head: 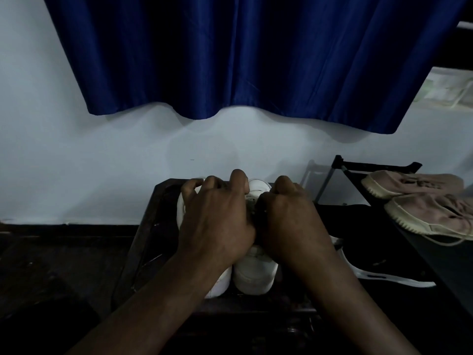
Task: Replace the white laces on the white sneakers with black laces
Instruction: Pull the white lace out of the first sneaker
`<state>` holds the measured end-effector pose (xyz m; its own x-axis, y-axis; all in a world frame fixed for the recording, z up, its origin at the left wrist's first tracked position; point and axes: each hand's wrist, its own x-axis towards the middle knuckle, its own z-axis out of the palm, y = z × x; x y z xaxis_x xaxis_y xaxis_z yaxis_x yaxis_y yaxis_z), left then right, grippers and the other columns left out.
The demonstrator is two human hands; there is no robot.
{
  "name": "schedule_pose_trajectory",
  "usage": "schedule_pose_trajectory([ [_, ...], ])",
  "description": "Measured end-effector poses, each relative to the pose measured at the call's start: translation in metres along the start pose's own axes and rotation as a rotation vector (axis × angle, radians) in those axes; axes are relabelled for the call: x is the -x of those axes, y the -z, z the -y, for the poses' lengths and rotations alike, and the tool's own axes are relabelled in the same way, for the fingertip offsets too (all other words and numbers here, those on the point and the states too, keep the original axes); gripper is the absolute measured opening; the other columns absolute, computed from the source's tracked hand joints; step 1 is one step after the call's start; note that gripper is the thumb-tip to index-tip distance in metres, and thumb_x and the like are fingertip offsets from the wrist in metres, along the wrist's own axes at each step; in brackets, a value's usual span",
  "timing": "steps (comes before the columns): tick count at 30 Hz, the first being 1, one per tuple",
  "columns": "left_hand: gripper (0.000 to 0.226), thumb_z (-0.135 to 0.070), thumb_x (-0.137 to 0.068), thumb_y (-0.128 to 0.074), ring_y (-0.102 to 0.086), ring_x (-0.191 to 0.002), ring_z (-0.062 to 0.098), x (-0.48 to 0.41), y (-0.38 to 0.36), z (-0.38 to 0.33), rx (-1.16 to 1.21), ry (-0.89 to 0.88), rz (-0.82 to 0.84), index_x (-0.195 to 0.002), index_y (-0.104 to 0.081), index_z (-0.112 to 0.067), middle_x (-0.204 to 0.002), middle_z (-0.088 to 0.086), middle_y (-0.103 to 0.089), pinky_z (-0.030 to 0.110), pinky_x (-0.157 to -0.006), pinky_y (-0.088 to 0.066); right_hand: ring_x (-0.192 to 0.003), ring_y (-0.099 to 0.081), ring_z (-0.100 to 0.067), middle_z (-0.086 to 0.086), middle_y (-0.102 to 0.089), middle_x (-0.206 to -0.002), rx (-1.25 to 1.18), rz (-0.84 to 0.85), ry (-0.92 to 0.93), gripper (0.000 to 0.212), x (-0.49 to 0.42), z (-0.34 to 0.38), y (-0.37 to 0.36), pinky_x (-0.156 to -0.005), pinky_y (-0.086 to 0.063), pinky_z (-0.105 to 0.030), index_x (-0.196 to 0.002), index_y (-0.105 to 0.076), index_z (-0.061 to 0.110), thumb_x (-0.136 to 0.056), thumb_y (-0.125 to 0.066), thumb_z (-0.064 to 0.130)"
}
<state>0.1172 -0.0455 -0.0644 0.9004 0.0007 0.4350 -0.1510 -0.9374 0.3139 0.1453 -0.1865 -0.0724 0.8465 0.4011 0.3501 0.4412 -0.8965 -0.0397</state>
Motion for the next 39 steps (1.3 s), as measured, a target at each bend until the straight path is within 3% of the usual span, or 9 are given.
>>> schedule_pose_trajectory([
  [5,0.035,-0.038,-0.075,-0.055,-0.059,-0.101,0.016,0.000,0.001,0.000,-0.003,0.005,-0.011,-0.107,-0.041,-0.033,-0.081,-0.013,-0.063,0.042,-0.100,-0.027,-0.076,-0.058,-0.017,-0.001,-0.055,-0.090,-0.483,-0.280,-0.217,0.009,0.000,0.001,0.005,-0.069,-0.047,-0.025,-0.080,-0.070,0.019,-0.086,-0.065,0.016],
  [10,0.035,-0.033,-0.078,-0.061,-0.058,-0.103,0.016,0.000,0.000,0.000,-0.026,0.006,-0.014,-0.107,-0.043,-0.033,-0.081,-0.013,-0.063,0.043,-0.102,-0.027,-0.090,-0.065,-0.020,-0.005,-0.068,-0.094,-1.898,-0.322,-0.534,0.021,-0.001,-0.010,0.020,-0.088,-0.050,-0.040,-0.081,-0.066,0.019,-0.099,-0.057,0.011],
  [13,0.034,-0.034,-0.080,-0.061,-0.058,-0.103,0.015,0.000,0.000,-0.001,-0.032,-0.003,-0.016,-0.108,-0.042,-0.032,-0.080,-0.014,-0.062,0.042,-0.101,-0.026,-0.102,-0.074,-0.026,-0.005,-0.074,-0.105,-2.271,-0.374,-0.541,0.011,-0.001,-0.017,0.026,-0.096,-0.054,-0.042,-0.089,-0.058,0.018,-0.097,-0.052,0.014],
  [16,0.033,-0.033,-0.079,-0.061,-0.059,-0.102,0.015,0.000,0.000,-0.001,-0.020,0.004,-0.026,-0.107,-0.042,-0.033,-0.080,-0.015,-0.061,0.042,-0.099,-0.026,-0.066,-0.059,-0.017,-0.003,-0.065,-0.079,-2.070,-0.378,-0.490,0.019,-0.002,-0.011,0.026,-0.067,-0.050,-0.029,-0.087,-0.055,0.016,-0.103,-0.048,0.008],
  [21,0.030,-0.035,-0.079,-0.060,-0.061,-0.094,0.016,0.000,-0.001,0.002,0.024,0.016,-0.036,-0.102,-0.040,-0.034,-0.078,-0.015,-0.060,0.043,-0.096,-0.032,-0.070,-0.063,-0.005,0.011,-0.068,-0.077,-0.644,-0.328,-0.086,0.012,0.002,-0.013,0.011,-0.062,-0.045,-0.018,-0.088,-0.068,0.022,-0.093,-0.072,0.012],
  [27,0.035,-0.036,-0.079,-0.064,-0.060,-0.095,0.015,0.000,-0.001,0.003,0.028,0.014,-0.026,-0.103,-0.039,-0.035,-0.078,-0.016,-0.059,0.042,-0.096,-0.029,-0.065,-0.062,-0.027,0.003,-0.062,-0.068,-0.217,-0.249,0.060,0.014,0.002,-0.011,0.011,-0.062,-0.053,-0.041,-0.084,-0.060,0.020,-0.078,-0.071,0.027],
  [31,0.034,-0.035,-0.078,-0.062,-0.061,-0.096,0.014,0.000,-0.001,0.002,0.030,0.016,-0.016,-0.103,-0.039,-0.035,-0.077,-0.016,-0.060,0.043,-0.098,-0.032,-0.065,-0.062,-0.023,0.001,-0.062,-0.067,-0.424,-0.191,-0.053,0.018,0.002,-0.014,0.008,-0.059,-0.052,-0.042,-0.083,-0.056,0.019,-0.082,-0.074,0.019],
  [35,0.032,-0.033,-0.079,-0.064,-0.062,-0.095,0.016,-0.001,-0.001,0.001,0.031,0.024,-0.039,-0.102,-0.041,-0.034,-0.074,-0.017,-0.057,0.043,-0.094,-0.031,-0.064,-0.057,-0.016,-0.002,-0.062,-0.070,-1.489,-0.259,-0.343,0.031,0.001,-0.012,0.019,-0.062,-0.048,-0.038,-0.071,-0.057,0.026,-0.088,-0.076,0.009],
  [39,0.033,-0.033,-0.077,-0.063,-0.060,-0.096,0.013,0.001,0.000,0.001,0.007,0.023,-0.032,-0.102,-0.042,-0.035,-0.074,-0.019,-0.056,0.042,-0.095,-0.029,-0.066,-0.054,-0.008,-0.001,-0.065,-0.087,-2.009,-0.452,-0.398,0.016,-0.001,-0.035,0.035,-0.078,-0.046,-0.034,-0.086,-0.053,0.021,-0.091,-0.066,0.014],
])
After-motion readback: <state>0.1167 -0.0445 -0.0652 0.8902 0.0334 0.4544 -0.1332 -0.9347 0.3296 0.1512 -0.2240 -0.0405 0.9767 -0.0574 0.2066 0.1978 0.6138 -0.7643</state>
